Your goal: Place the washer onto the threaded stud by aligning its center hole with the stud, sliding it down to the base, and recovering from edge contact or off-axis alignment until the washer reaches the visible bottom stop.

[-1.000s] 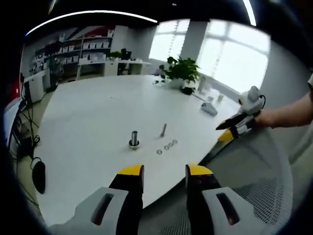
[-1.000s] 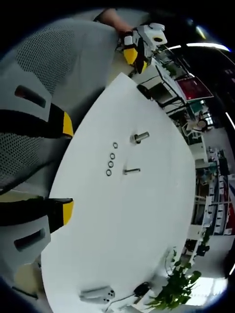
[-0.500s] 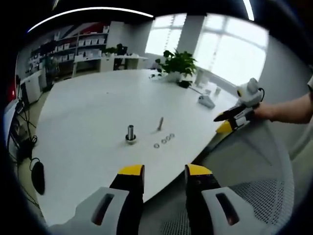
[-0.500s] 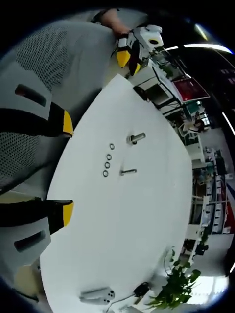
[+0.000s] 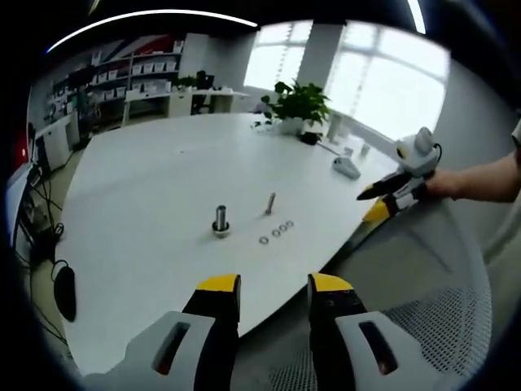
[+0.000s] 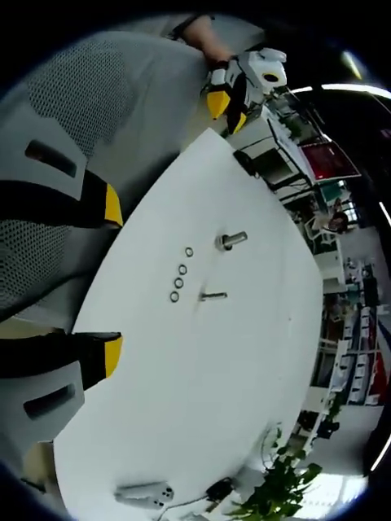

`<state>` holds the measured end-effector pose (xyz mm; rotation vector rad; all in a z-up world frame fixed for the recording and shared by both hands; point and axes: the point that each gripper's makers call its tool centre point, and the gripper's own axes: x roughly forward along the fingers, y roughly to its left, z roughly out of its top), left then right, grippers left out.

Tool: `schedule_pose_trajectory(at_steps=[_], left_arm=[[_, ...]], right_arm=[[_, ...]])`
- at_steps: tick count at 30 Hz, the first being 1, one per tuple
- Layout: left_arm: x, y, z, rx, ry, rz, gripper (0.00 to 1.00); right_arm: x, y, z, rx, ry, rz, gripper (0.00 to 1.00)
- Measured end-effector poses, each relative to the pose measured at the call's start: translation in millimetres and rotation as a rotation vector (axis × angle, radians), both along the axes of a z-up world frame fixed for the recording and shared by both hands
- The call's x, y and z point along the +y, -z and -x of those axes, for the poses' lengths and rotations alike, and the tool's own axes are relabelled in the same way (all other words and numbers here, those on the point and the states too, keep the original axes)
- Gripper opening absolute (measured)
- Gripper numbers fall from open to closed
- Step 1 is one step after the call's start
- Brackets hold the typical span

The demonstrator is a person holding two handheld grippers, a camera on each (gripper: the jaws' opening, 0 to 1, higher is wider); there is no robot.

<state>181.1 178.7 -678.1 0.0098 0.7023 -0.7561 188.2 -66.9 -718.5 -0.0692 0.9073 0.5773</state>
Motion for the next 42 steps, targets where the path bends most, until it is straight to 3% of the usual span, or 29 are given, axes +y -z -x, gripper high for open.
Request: schedule_pose_trajectory(at_steps=[3,12,17,20,23,29,42], left_arm=[[2.0,-0.8,-1.0,0.002,-0.016,0.010,0.31],[2.6,-1.4,-1.3,-0.007,-0.015,0.008,0.31],[3.8,-0.9,-1.6,-0.010,-0.019,0.000,0.31],[4.7,2.0,-1.0,-0.002,-0.018,-0.015,0.30],[5.1,4.2,-0.3,0.007,-0.017,-0.025,0.30],[7.6,7.0,-1.1,0.010,-0.026,-0.043,0.30],[13.0,8.7,-3.9,0.016,-0.059,-0.055,0.29]], right_arm=[[-4.0,10.8,5.7,0.065,-0.027,0.047,0.54],[0.4,28.5,-8.2,0.115,-0.138,0.118,0.56],[7.3,43.7,-25.8,0.117,-0.176,0.139,0.54],[18.1,51.8,-37.9,0.112,-0.209,0.140,0.45],[25.3,61.1,-50.3,0.109,-0.222,0.151,0.42],[25.3,91.1,-67.4,0.166,-0.246,0.220,0.43],[32.1,110.2,-89.2,0.198,-0.324,0.270,0.42]])
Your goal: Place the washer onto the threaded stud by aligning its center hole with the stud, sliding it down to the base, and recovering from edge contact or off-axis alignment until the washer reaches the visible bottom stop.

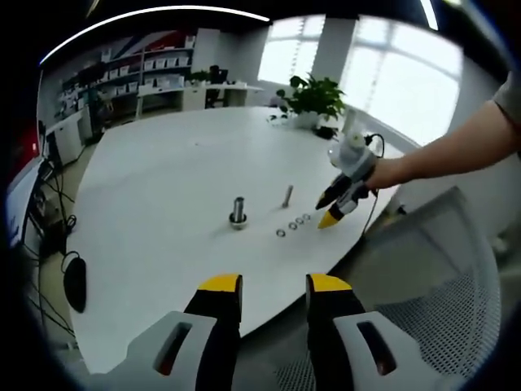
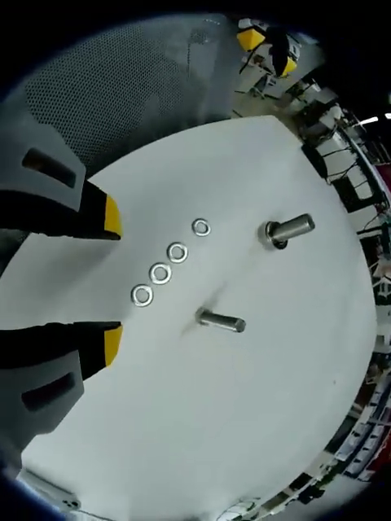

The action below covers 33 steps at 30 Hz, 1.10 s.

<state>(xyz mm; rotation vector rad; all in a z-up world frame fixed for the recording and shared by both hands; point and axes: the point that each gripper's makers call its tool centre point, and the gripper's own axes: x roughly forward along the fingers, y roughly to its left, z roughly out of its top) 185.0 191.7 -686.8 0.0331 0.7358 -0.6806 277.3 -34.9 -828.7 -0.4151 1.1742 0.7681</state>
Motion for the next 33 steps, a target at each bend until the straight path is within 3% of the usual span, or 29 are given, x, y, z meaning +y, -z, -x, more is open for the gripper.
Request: schedule_pose_trajectory(at_steps=[8,9,10,13,16,19,24,33], left_arm=[[2.0,1.0,-0.4,0.003,-0.011,-0.008,0.29],[1.9,1.3,-0.1,0.002,-0.008,-0.011,0.29],[1.8,1.5,0.0,0.001,-0.006,-0.015,0.29],[2.6,3.0,0.0,0.004,-0.003,-0.027,0.28],[1.8,3.5,0.8,0.008,0.003,-0.029,0.28],[1.4,5.1,1.8,0.011,0.012,-0.039,0.28],[2.1,5.8,1.8,0.013,0.011,-0.043,0.27],[0.5,5.1,2.6,0.009,0.023,-0.041,0.26]], right_arm=[[2.5,12.2,2.8,0.024,-0.118,0.064,0.39],[3.4,10.3,-5.9,-0.035,-0.106,0.063,0.36],[2.5,10.4,-6.0,-0.033,-0.162,0.071,0.35],[4.6,11.3,-4.0,-0.013,-0.142,0.062,0.36],[2.8,12.3,-3.7,-0.066,-0.276,0.109,0.35],[3.5,12.1,-8.1,-0.046,-0.260,0.089,0.32],[3.3,12.5,-7.2,-0.014,-0.361,0.143,0.30],[3.8,12.7,-14.5,0.024,-0.357,0.202,0.23]])
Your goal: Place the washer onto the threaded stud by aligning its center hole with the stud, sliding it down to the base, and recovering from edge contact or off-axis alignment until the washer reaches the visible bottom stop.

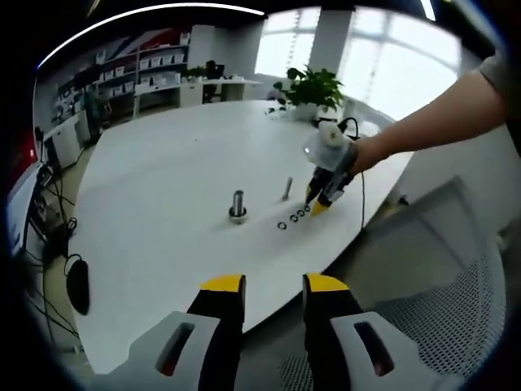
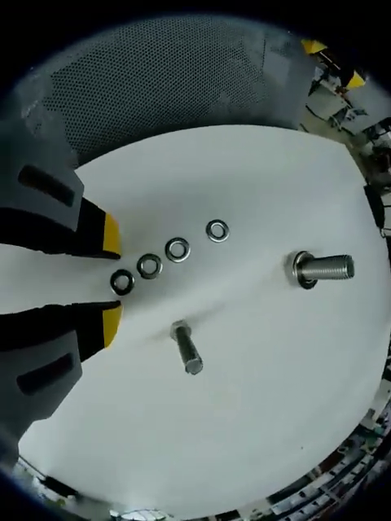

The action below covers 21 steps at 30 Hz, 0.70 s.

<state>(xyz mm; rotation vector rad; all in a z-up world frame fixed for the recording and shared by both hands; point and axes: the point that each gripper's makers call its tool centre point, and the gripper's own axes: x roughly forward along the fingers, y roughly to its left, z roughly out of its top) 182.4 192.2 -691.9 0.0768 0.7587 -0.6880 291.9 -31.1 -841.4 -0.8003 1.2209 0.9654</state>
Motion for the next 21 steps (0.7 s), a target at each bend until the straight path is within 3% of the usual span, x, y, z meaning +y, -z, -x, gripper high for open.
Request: schedule_pose_trajectory(at_steps=[21], left_arm=[[-3.4,-3.2,0.7,-0.011,0.017,0.014,0.23]], right_arm=[[1.6,0.5,-2.3,0.009,-0.030,0.091,0.16]])
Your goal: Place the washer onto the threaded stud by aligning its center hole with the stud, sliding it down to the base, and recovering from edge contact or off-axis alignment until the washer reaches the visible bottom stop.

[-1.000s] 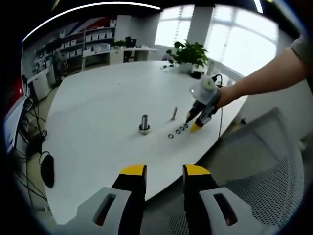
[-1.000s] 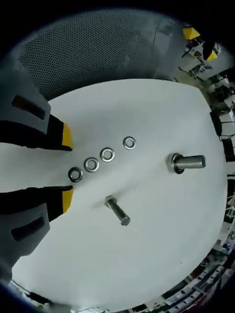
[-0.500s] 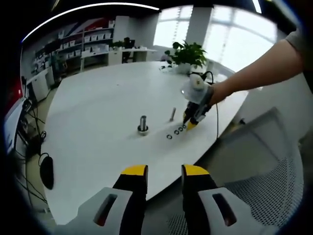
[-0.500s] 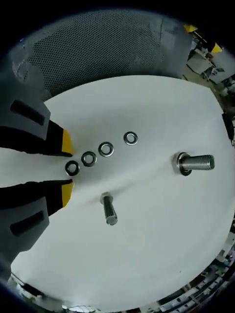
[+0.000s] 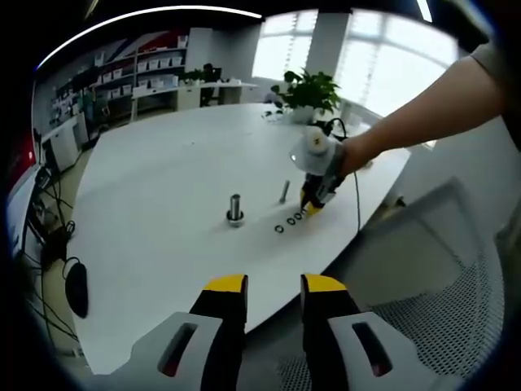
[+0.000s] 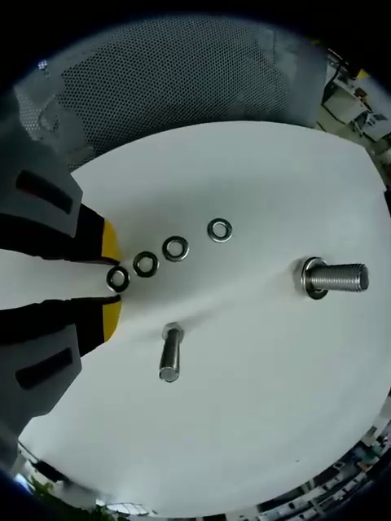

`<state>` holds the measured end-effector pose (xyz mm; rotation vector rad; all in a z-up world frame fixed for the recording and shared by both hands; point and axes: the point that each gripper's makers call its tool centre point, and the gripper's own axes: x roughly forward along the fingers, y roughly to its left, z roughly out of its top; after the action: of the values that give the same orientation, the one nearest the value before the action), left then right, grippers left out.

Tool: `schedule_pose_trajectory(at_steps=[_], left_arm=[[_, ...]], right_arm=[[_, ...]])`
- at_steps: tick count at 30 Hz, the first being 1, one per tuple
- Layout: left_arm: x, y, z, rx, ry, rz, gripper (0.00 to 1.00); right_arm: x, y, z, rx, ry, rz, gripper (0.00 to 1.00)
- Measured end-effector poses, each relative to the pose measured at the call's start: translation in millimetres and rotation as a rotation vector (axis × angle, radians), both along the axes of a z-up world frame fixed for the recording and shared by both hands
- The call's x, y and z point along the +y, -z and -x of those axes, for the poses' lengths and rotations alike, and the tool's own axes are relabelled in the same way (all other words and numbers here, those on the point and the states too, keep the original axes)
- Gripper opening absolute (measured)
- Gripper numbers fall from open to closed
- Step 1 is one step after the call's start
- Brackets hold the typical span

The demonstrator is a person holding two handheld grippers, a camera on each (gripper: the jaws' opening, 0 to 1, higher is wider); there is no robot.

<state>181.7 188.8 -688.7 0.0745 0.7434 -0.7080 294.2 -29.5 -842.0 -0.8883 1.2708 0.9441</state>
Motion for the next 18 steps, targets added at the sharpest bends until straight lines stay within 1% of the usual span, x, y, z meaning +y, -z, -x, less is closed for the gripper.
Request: schedule_pose_trajectory(at_steps=[4,6,9,12,15,18], left_arm=[[2.6,1.1,-0.9,0.000,-0.011,-0.013,0.23],[2.4,1.3,-0.9,0.004,-0.011,-0.010,0.23],[1.2,1.8,0.2,0.004,0.002,-0.017,0.22],[2.1,1.4,-0.4,0.001,-0.005,-0.016,0.22],[3.3,1.5,-1.2,0.003,-0.014,-0.014,0.22],[1.7,2.2,0.0,0.006,-0.003,-0.016,0.22]], right_arm=[[0.3,1.0,0.3,-0.011,-0.006,0.016,0.15],[-0.2,0.9,-0.4,-0.015,0.006,0.016,0.15],[-0.9,0.7,-1.5,-0.015,0.045,0.007,0.15],[-0.9,1.2,-2.7,-0.027,0.125,0.000,0.14],[-0.3,0.3,-1.8,-0.045,0.149,-0.007,0.14],[-1.4,-0.8,0.2,-0.075,0.152,-0.033,0.14]])
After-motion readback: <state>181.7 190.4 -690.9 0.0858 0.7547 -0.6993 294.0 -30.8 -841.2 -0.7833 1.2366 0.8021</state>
